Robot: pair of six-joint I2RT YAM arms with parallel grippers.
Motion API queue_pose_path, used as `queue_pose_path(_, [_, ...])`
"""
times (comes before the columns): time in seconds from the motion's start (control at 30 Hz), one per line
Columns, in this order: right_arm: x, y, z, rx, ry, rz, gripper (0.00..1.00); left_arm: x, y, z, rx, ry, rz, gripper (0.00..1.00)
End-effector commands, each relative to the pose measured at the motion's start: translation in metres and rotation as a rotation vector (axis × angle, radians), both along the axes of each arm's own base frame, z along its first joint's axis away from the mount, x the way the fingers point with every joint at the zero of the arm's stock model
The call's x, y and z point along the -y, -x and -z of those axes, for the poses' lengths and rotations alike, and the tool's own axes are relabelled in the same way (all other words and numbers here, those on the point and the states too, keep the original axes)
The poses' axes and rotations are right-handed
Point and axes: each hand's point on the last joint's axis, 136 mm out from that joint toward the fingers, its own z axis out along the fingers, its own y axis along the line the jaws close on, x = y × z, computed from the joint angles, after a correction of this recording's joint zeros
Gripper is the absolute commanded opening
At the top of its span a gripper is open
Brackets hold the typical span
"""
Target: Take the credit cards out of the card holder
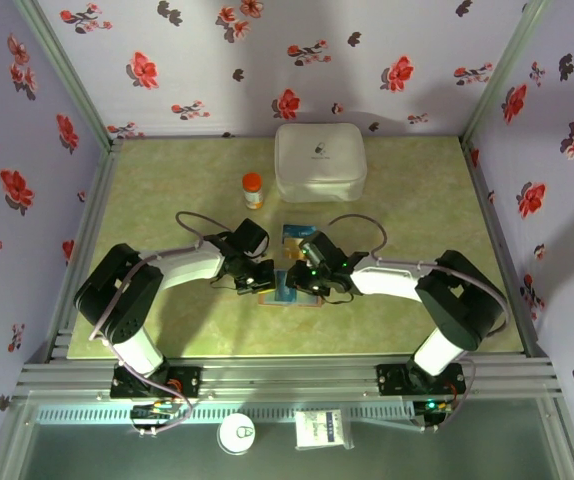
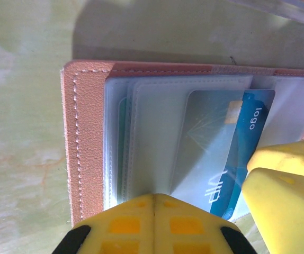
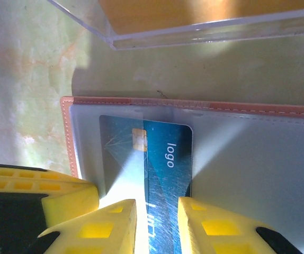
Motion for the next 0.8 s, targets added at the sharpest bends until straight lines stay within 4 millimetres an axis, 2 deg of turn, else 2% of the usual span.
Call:
queue_pose_path(0.0, [0.002,-0.003,-0.01,0.015,-0.034,0.022,0.27,-0.002,0.006,0.006,-0.031,-0.031,0.019,0.0])
queue_pose_path(0.17, [0.007,-0.003,-0.01,0.018,-0.039,0.029,0.27,-0.002,0.006,0.006,-0.032,-0.032,0.02,0.0])
queue_pose_path(0.33, [0.014,0.0,0.002,-0.014,-0.018,0.043,0.27,-0.001,0.006,0.006,-0.033,-0.034,0.021,0.0])
queue_pose_path(0.47, [0.01,0.002,0.009,-0.032,-0.039,0.042,0.27,-0.002,0.006,0.006,-0.033,-0.036,0.021,0.0])
queue_pose_path(0.77, [0.003,0.0,0.01,-0.037,-0.084,0.035,0.25,-0.003,0.007,0.007,-0.041,-0.046,0.021,0.0])
